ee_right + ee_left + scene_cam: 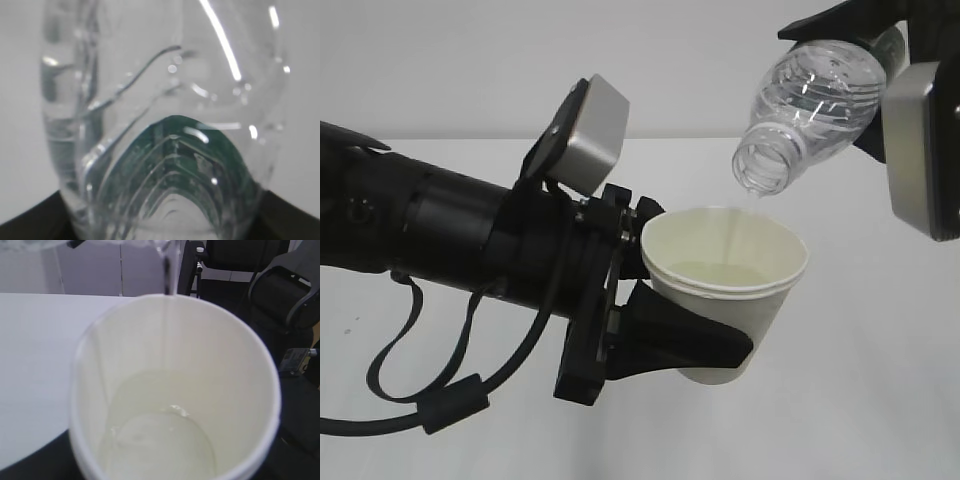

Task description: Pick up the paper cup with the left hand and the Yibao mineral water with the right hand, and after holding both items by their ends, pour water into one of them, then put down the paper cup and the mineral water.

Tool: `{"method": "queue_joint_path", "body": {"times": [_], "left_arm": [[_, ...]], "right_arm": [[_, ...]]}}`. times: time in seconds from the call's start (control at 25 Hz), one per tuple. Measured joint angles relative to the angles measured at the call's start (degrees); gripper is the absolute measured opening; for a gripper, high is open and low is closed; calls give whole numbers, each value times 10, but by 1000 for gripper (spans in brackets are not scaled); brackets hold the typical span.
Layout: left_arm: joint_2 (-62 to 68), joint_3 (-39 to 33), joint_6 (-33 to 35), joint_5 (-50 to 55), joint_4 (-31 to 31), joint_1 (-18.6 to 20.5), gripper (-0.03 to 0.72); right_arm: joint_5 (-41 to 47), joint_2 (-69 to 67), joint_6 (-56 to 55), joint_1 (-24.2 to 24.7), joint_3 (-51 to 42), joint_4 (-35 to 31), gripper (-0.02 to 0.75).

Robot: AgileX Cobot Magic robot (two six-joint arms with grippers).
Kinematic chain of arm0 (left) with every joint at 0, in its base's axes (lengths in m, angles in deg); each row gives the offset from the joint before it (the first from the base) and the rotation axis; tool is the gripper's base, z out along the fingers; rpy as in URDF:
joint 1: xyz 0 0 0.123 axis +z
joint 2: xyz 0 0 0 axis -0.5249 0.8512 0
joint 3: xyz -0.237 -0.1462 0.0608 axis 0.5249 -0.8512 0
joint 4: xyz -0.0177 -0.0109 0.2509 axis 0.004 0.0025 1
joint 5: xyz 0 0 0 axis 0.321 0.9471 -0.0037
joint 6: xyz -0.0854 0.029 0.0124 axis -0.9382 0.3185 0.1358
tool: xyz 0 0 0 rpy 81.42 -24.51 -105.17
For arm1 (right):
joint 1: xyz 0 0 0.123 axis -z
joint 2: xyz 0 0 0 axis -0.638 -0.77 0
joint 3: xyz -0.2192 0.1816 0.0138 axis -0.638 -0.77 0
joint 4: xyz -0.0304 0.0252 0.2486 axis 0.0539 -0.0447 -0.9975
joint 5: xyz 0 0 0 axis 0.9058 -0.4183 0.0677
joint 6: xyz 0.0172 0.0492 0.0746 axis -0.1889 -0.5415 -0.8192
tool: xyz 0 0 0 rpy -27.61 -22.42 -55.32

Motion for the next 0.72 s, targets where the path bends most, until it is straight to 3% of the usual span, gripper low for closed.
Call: {"method": "queue_joint_path", "body": {"times": [0.72], "left_arm": [[0, 0, 0, 0, 0, 0, 446]], "right_arm": [[0, 0, 4, 0, 0, 0, 473]]}}
